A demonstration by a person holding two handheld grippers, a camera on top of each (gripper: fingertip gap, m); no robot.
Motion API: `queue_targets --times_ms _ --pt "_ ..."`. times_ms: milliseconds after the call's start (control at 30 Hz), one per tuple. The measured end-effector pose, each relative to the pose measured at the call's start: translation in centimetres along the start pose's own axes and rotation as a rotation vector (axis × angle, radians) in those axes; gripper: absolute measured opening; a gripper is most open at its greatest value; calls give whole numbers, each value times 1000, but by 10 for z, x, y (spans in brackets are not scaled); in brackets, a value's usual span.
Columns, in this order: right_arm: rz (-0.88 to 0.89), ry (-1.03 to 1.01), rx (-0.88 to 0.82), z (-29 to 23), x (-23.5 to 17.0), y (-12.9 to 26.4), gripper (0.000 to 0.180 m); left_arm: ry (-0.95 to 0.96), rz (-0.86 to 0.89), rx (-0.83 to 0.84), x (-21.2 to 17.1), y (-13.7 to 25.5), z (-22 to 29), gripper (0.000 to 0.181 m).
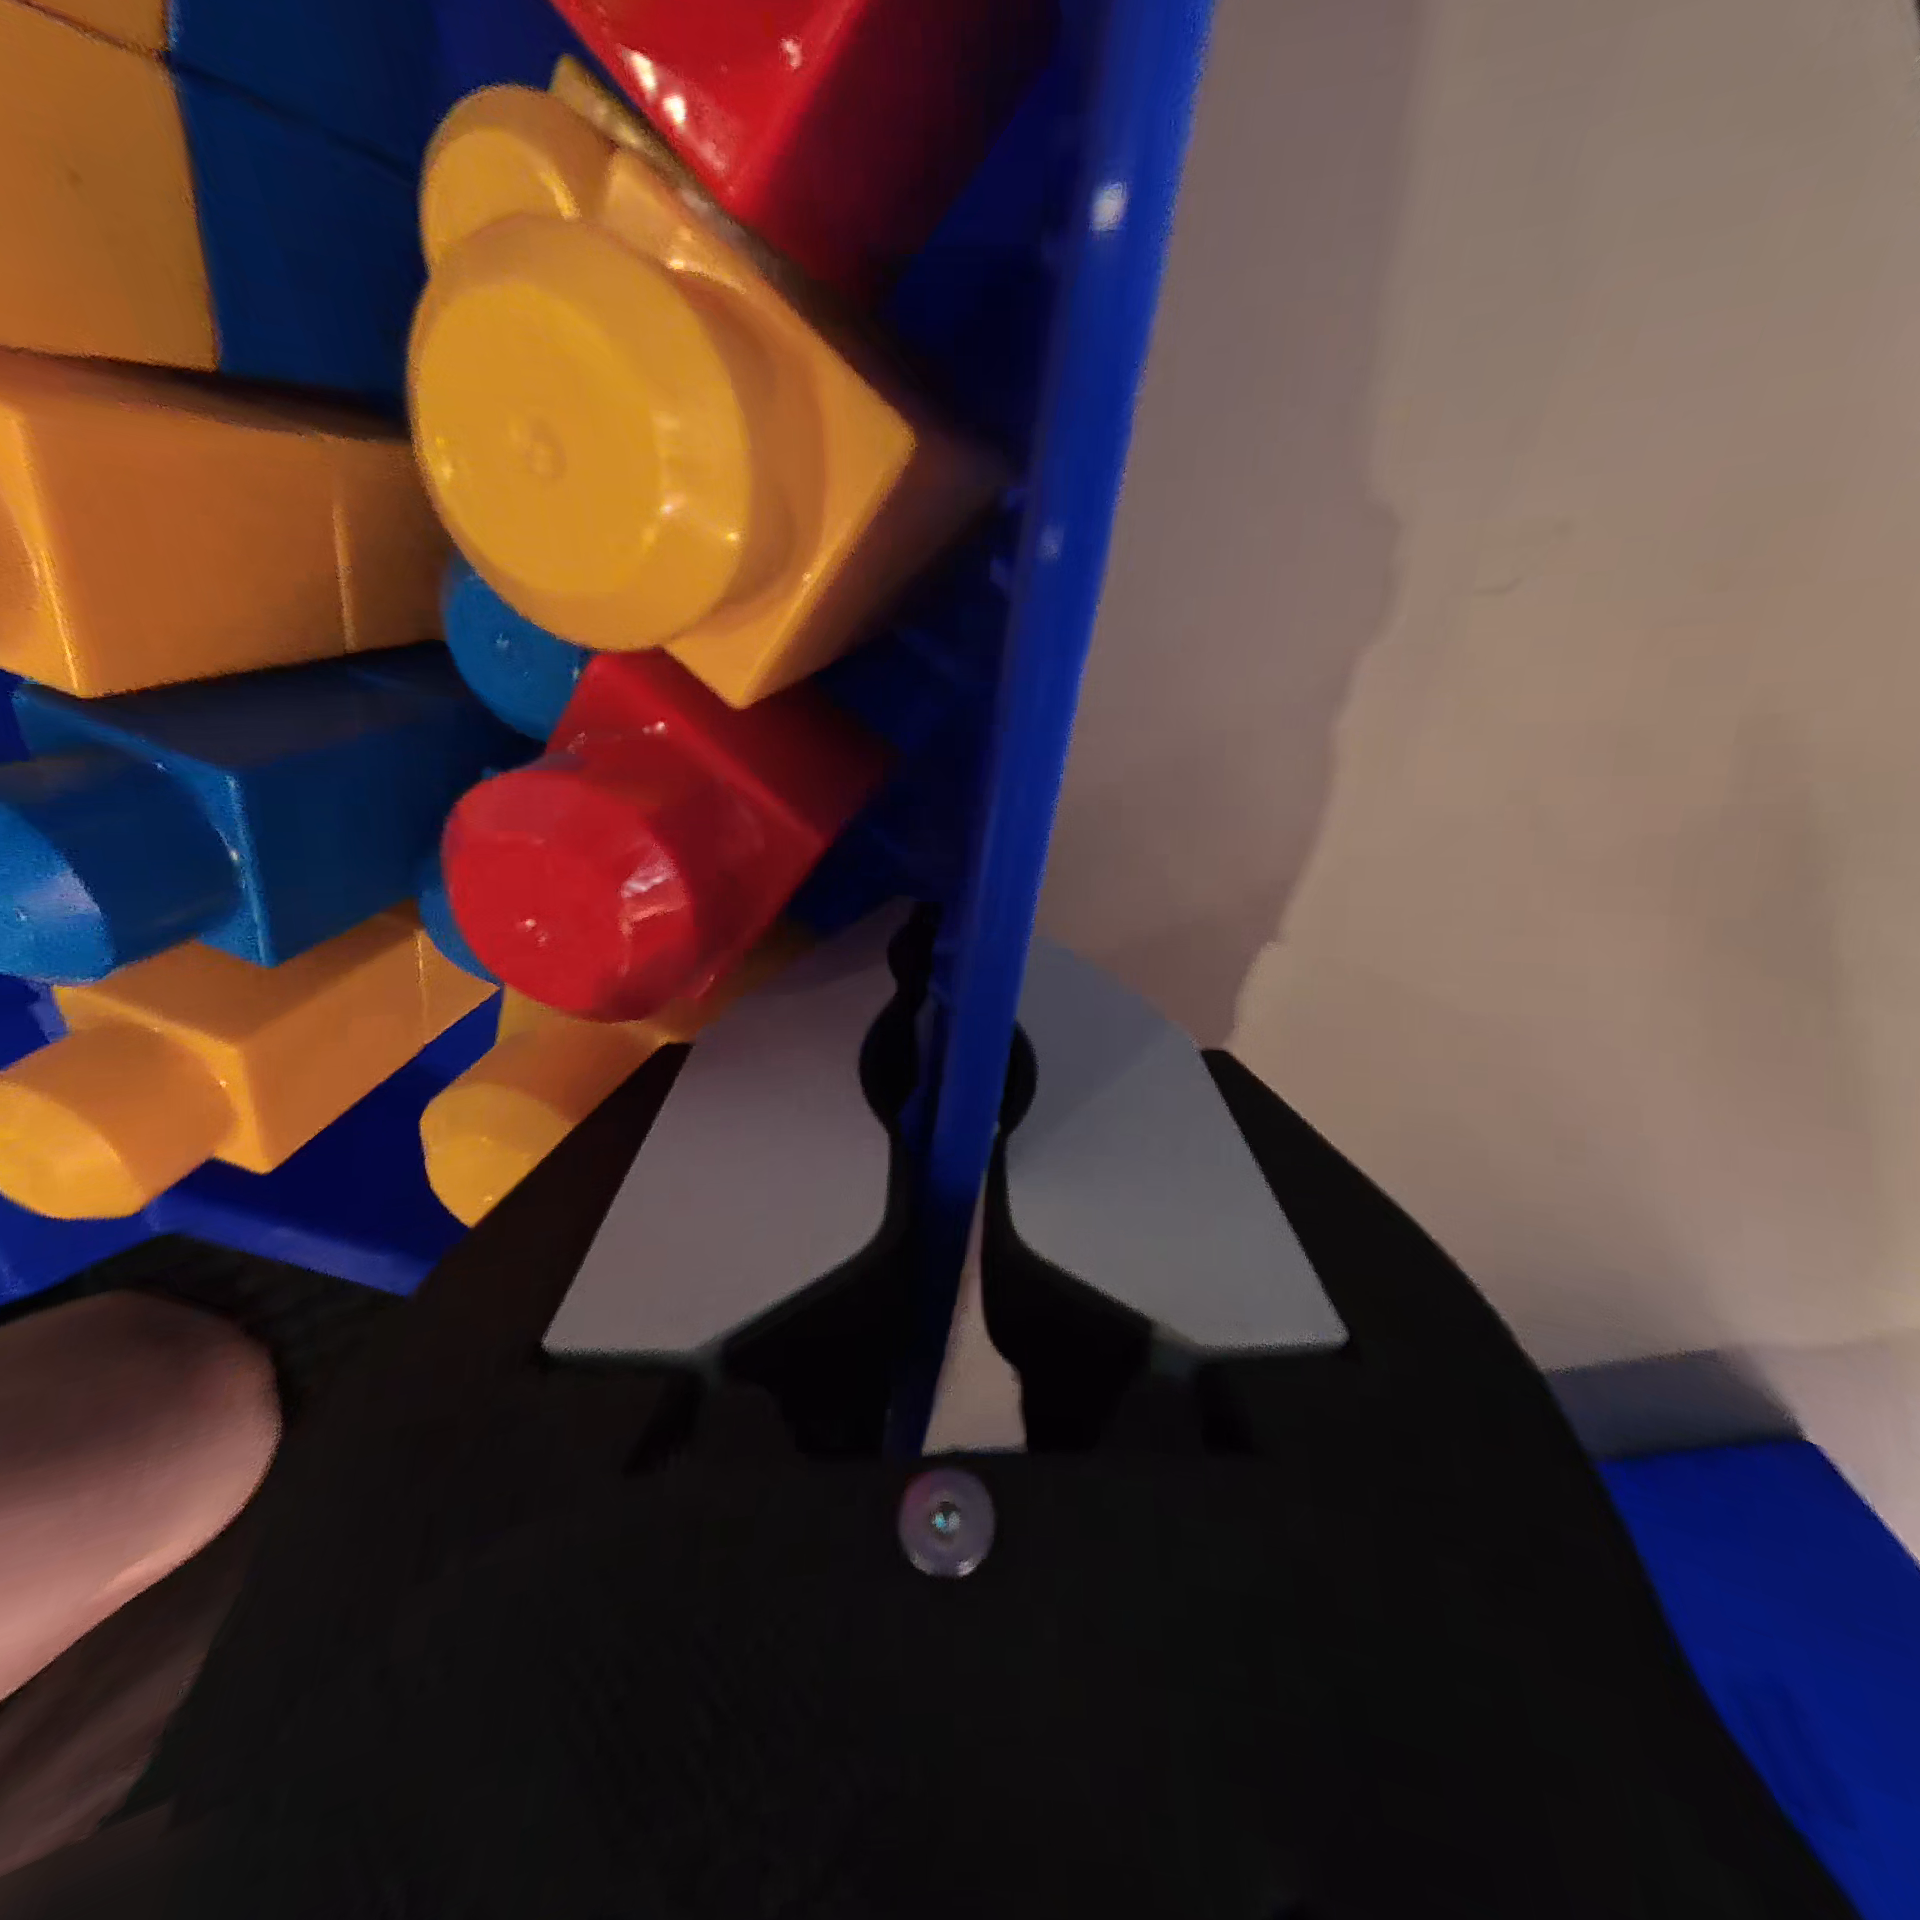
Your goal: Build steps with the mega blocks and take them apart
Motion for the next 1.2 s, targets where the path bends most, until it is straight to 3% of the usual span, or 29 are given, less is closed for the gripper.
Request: queue_targets --times_ms 100,233,333,433,533,633,767,833,967,1200 --pt "47 60 -15 0 -2 13 13 -16 -47 -1 -5 -4 2 26" --pt "396 130 -120 5 -6 94 21 -12 -66 -10 -8 -7 5 27" --pt "531 135 -387 36 -67 164 37 -25 -75 -25 -8 -6 9 27" --pt "453 -95 -660 108 -170 202 60 -17 -39 -34 -2 -5 15 27" --pt "270 -409 -583 166 -270 184 65 -41 -21 -63 2 -9 33 27" --pt "108 -534 -554 198 -338 146 66 -111 -48 -95 -1 -16 56 27" --pt "65 -572 -317 198 -369 101 53 -167 -91 -129 -7 -25 79 27" --pt "113 -613 -193 201 -375 98 13 -193 -115 -125 -10 -29 85 27" --pt "151 -668 -103 227 -412 108 7 -231 -141 -117 -14 -34 94 27" --pt "174 -833 -176 292 -525 135 8 -255 -167 -101 -19 -43 99 27"
Point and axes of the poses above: each gripper's, where its closed fingertips meet, y back along the fingers, x out of its top, z = x × y across the jaws, the point moved 4 cm from there along y, back along the fingers, and after that the axes turned 3 degrees about z, right-handed, at the moved point
